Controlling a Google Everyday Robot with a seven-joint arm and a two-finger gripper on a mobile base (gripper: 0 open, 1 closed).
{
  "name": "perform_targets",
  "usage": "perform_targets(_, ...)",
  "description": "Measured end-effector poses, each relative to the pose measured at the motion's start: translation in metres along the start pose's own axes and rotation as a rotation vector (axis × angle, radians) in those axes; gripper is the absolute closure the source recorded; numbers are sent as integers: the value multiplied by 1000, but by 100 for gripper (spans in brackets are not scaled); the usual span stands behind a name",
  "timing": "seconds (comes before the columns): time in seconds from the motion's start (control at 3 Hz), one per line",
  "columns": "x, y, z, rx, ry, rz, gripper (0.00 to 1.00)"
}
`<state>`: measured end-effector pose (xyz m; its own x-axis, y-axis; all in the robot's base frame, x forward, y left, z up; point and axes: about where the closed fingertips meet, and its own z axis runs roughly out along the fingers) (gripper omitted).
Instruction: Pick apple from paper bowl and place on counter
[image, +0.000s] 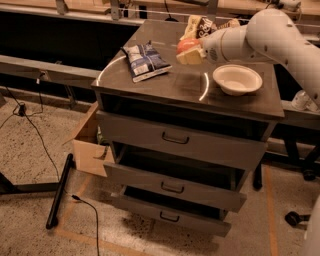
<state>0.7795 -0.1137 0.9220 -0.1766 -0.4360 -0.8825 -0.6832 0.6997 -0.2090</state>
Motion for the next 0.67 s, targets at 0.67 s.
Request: perform_targets(0.67, 15, 12, 39, -35, 95, -5, 82)
